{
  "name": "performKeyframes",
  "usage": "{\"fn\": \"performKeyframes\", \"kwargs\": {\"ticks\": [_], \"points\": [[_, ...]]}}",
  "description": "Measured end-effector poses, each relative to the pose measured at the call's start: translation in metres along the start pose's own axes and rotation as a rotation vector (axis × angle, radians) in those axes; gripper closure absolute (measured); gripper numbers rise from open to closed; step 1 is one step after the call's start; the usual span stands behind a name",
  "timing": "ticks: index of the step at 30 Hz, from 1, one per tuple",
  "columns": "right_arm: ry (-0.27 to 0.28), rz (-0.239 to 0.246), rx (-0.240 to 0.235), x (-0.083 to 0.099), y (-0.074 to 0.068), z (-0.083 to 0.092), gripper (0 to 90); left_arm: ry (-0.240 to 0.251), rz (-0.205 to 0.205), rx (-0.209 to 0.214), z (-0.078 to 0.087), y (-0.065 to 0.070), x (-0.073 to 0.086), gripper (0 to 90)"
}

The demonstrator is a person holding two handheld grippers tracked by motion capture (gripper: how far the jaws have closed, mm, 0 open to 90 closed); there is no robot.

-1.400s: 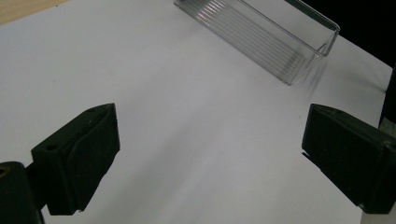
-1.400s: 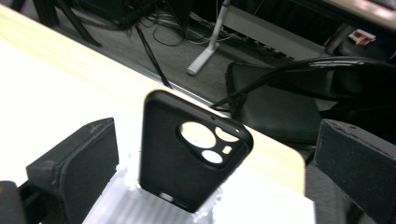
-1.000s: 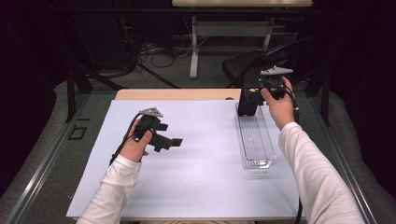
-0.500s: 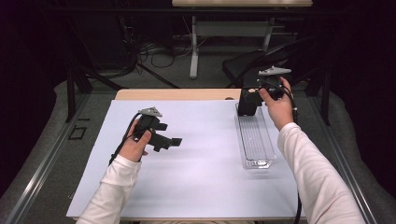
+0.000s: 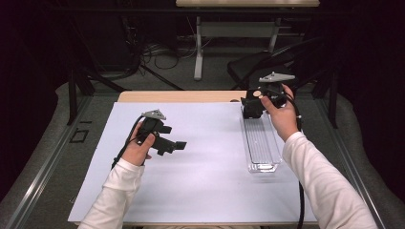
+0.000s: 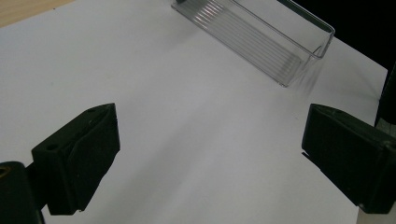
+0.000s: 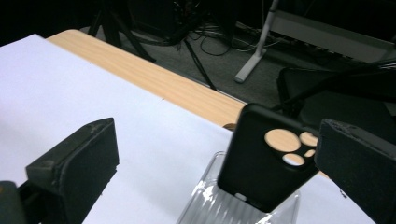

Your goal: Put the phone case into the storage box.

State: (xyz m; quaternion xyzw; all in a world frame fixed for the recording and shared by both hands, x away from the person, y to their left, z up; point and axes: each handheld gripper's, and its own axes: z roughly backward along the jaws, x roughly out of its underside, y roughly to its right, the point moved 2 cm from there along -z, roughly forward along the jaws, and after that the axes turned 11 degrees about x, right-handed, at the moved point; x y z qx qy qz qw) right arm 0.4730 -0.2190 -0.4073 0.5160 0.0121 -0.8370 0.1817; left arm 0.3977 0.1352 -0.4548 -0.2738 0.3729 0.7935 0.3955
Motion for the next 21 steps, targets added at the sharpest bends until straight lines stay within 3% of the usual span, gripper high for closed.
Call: {"fn": "performKeyframes", "kwargs": {"ticks": [11,21], "points": [[0.015,0.035,-0.105,0.015,-0.036,0.02,0.0,-0.004,-0.013,0.004,0.0,0.003,-0.001,4.5],[0.027,0.052,-0.155,0.022,-0.064,0.036,0.0,0.004,-0.03,0.011,0.002,0.01,-0.004,4.5]]}}
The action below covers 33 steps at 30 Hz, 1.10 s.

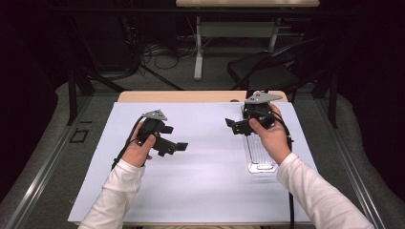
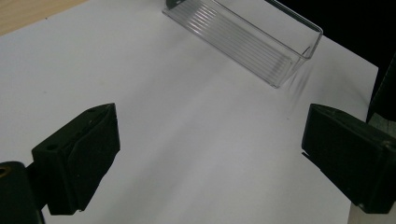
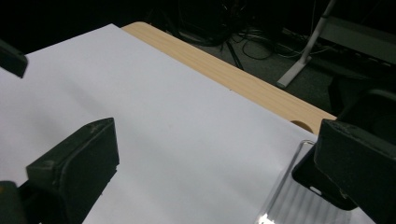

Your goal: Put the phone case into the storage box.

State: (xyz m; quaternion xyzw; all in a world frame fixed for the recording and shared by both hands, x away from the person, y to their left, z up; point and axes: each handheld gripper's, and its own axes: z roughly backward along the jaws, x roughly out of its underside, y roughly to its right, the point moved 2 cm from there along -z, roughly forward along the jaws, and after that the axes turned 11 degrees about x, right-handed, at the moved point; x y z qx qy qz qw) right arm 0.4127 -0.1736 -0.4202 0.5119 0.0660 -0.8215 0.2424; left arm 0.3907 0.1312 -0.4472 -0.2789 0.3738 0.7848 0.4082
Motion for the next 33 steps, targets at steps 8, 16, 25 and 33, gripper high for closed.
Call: {"fn": "performKeyframes", "kwargs": {"ticks": [8,16,25,33], "points": [[0.005,0.025,-0.06,0.009,-0.027,0.009,0.0,0.007,-0.003,0.002,0.002,0.001,0.0,4.5],[0.016,-0.004,-0.102,0.021,-0.042,0.017,0.0,0.011,-0.011,0.003,0.004,0.004,-0.001,4.6],[0.022,-0.016,-0.123,0.042,-0.057,0.027,0.0,0.014,-0.013,0.006,0.005,0.005,-0.002,4.6],[0.029,-0.036,-0.135,0.061,-0.068,0.032,0.0,0.014,-0.015,0.006,0.005,0.007,-0.002,4.6]]}}
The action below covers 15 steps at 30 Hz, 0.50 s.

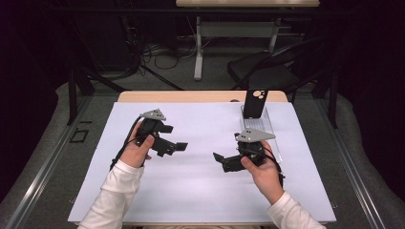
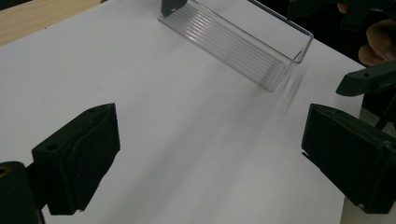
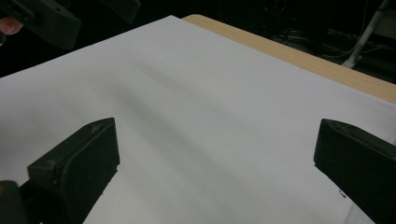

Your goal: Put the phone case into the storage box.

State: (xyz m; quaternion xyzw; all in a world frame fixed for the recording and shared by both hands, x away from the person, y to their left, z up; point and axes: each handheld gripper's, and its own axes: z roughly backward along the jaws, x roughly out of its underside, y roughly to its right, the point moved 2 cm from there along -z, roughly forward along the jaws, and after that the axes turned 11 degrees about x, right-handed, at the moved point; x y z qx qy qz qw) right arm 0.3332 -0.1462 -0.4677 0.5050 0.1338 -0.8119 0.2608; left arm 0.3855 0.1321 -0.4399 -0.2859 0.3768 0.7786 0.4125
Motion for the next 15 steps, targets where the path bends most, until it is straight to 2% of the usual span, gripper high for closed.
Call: {"fn": "performKeyframes", "kwargs": {"ticks": [10,15], "points": [[0.007,-0.033,0.007,0.022,-0.009,-0.001,0.0,0.002,-0.011,0.003,0.001,0.002,-0.001,4.6],[0.008,-0.015,0.013,0.036,-0.011,-0.004,0.0,0.001,-0.012,0.003,0.001,0.002,-0.001,4.6]]}}
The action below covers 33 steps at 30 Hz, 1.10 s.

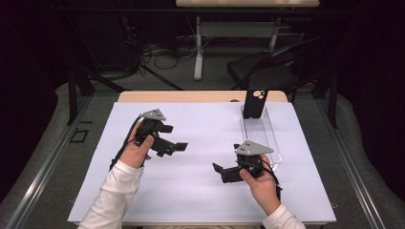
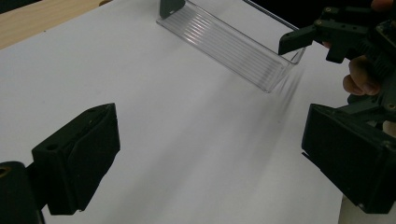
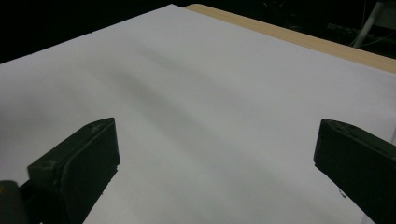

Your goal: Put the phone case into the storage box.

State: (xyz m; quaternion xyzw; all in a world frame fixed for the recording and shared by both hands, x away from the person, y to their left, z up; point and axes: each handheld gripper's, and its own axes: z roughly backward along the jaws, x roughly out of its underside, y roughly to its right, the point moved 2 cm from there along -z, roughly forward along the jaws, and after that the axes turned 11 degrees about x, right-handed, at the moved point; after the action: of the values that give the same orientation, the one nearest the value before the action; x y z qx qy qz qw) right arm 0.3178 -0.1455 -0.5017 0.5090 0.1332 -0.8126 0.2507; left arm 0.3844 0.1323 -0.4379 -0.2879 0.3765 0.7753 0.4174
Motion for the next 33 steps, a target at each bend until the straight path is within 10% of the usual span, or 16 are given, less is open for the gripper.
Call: {"fn": "performKeyframes", "kwargs": {"ticks": [33], "points": [[0.017,0.029,-0.025,0.04,-0.012,-0.016,0.0,-0.01,0.001,-0.007,-0.002,-0.001,0.002,4.6]]}}
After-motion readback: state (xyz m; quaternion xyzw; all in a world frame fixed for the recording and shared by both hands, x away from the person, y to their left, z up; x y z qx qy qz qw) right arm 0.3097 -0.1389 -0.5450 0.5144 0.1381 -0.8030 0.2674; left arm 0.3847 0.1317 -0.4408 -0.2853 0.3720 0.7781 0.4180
